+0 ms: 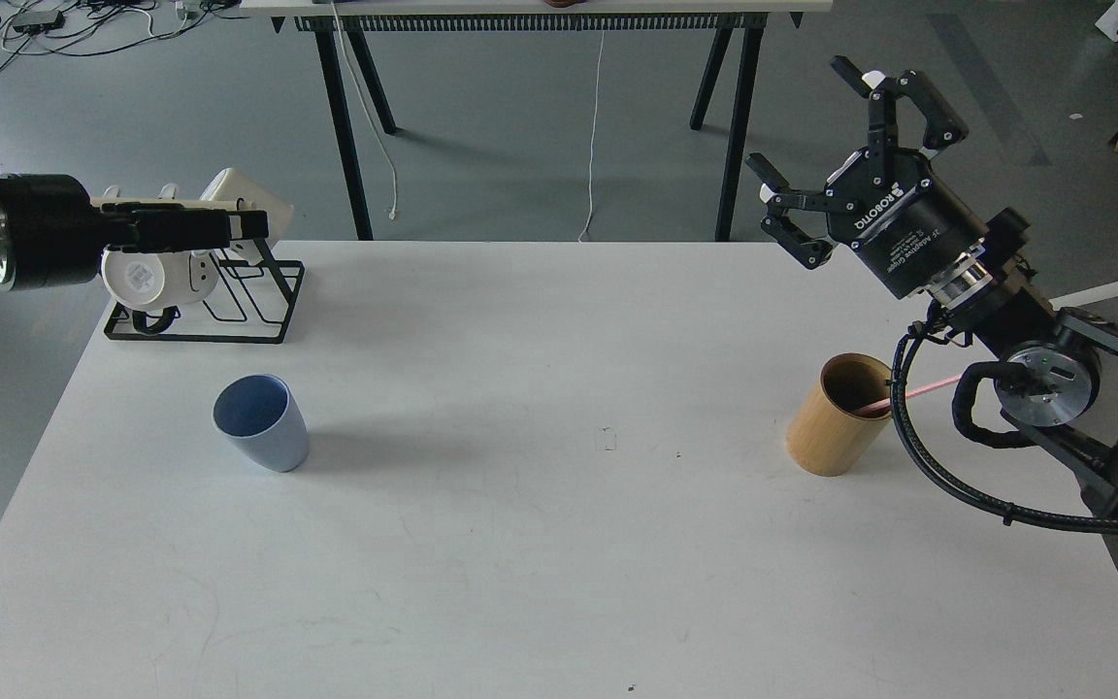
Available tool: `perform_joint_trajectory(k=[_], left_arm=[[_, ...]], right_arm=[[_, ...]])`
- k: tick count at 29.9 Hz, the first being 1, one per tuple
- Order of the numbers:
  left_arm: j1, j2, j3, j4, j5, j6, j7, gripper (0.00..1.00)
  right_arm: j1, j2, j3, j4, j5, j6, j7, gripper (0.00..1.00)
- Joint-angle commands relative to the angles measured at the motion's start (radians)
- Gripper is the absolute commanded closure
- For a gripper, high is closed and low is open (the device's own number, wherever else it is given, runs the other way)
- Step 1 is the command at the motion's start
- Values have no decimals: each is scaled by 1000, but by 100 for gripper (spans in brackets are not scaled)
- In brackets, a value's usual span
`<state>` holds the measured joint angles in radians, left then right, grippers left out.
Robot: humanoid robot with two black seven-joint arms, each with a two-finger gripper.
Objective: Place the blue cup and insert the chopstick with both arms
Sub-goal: 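Raise the left gripper and swing it down toward the blue cup, then close the left gripper around the blue cup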
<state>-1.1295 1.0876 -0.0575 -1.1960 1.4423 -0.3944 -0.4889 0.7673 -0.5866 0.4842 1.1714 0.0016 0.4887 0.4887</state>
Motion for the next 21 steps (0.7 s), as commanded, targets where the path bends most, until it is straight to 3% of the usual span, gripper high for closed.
perform_joint_trajectory(k=[1,6,21], left_arm=[[16,-9,54,90,141,81,0,2],[102,-66,97,164,161,154,0,3],[206,-113,96,197,164,157,0,4]], right_arm=[[0,1,1,-1,1,0,0,2],[-2,-1,1,-1,0,0,0,2],[-22,-1,4,-1,0,0,0,2]])
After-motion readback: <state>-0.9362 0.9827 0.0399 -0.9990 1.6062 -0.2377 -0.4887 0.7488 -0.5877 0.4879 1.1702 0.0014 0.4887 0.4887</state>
